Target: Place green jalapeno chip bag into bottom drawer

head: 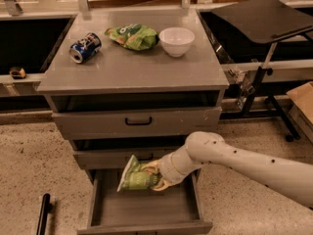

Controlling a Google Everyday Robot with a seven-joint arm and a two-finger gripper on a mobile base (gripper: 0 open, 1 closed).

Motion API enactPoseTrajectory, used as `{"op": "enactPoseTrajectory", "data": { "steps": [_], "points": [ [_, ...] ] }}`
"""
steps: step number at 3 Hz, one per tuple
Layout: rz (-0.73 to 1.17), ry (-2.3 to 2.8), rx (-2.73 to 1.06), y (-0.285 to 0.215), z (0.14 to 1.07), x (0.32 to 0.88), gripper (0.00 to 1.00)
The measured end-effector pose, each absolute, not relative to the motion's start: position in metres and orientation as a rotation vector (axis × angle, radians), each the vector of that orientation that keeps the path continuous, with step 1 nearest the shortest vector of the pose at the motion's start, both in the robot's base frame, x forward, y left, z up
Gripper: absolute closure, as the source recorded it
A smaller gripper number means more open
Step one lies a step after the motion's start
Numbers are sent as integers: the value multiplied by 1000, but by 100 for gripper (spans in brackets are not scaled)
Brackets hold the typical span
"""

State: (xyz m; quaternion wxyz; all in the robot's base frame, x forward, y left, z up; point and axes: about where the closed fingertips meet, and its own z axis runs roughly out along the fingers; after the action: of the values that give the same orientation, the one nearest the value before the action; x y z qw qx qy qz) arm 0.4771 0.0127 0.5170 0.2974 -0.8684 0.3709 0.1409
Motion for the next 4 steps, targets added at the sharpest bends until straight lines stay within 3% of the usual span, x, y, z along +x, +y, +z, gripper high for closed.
{"op": "enactPoseTrajectory", "data": {
  "steps": [1, 2, 3, 4],
  "points": [
    [371, 1108, -2257, -31, 505, 495, 100],
    [347, 1184, -2262, -45, 492, 507, 100],
    [349, 1192, -2262, -45, 490, 507, 100],
    [470, 1136, -2232, -38, 474, 505, 100]
  ]
}}
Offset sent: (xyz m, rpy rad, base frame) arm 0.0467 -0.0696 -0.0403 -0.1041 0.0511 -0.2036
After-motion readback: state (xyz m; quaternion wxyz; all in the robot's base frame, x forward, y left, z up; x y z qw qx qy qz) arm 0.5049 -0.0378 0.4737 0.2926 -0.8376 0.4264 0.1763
